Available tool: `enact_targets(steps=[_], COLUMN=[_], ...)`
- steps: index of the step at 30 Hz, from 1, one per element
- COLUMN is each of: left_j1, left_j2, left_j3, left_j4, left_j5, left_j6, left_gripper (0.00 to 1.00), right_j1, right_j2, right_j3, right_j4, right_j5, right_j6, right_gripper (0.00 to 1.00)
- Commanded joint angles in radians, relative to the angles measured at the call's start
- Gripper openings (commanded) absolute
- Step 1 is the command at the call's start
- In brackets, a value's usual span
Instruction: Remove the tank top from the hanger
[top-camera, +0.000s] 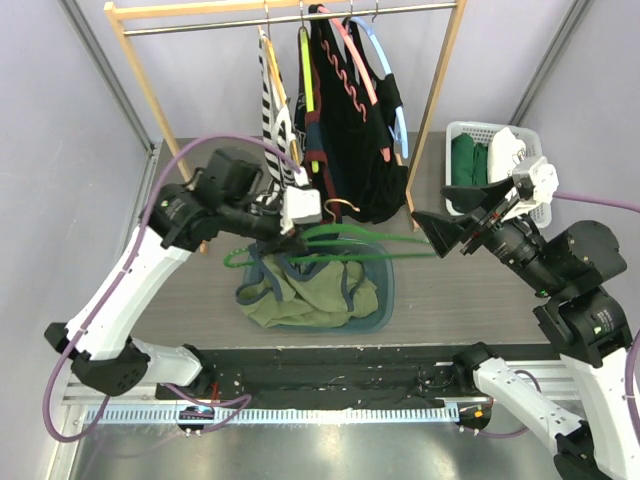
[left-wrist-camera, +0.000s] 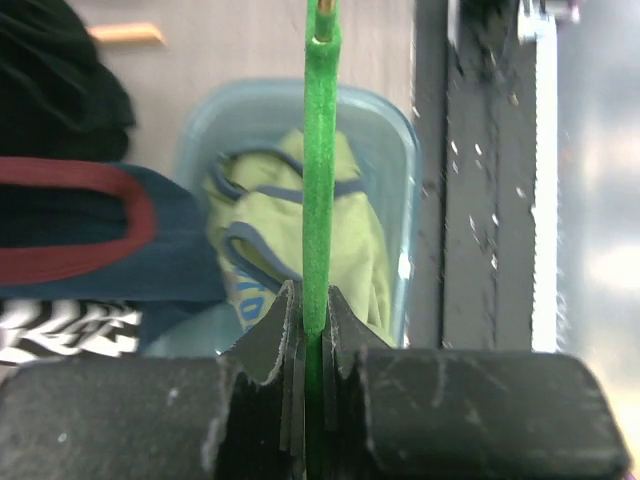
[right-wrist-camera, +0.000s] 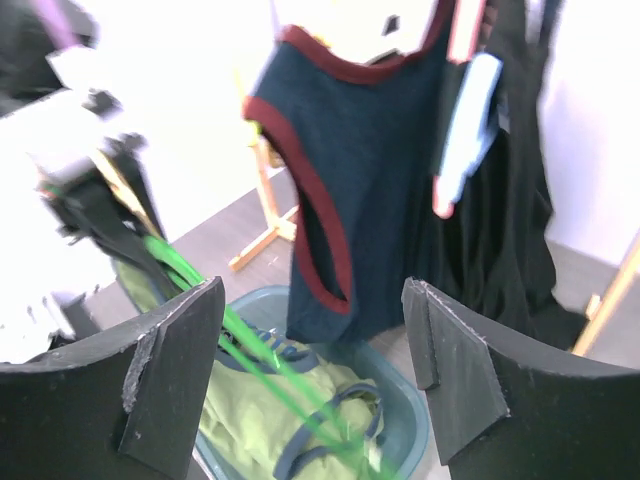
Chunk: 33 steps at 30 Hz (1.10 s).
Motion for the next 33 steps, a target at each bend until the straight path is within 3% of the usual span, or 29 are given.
enact_targets(steps=[1, 7, 10, 20, 24, 27, 33], left_j1=[-0.049, -0.054, -0.057, -0.084, -0.107, -0.123, -0.126], left_j2=[-0.001, 0.011, 0.042, 0.185, 0.211, 0.215, 0.179], left_j3=[0.03, 0.052, 0.091, 0.246, 0.279, 0.291, 0.283], left_j4=[-0.068, -0.113, -0.147, -0.22, -0.234, -0.252, -0.228], left_j5=[-0.066, -0.051, -0.007, 0.104, 0.113, 0.116, 0.092], left_j6=[0.033, 0.053, 0.061, 0.062, 0.061, 0.061, 0.046], left_gripper=[0.0, 0.0, 0.0, 0.0, 0.0, 0.0, 0.0], right_j1=[0.003, 0.009, 0.011, 0.111, 0.127, 0.132, 0.132], right_j2=[0.085, 0.104, 0.107, 0.179, 0.214, 0.225, 0.198], right_j3=[0.077, 0.029, -0.02, -0.022, 0.007, 0.015, -0.014], right_j4=[-0.09, -0.117, -0.089, -0.031, -0.076, -0.086, -0.089], right_j5=[-0.199, -0.466, -0.526, -0.561, -0.549, -0.549, -0.52], right_j6=[-0.113, -0.13, -0.118, -0.122, -0.153, -0.151, -0.153], right_gripper=[0.79, 0.8, 0.81, 0.82, 0.77, 0.66, 0.17])
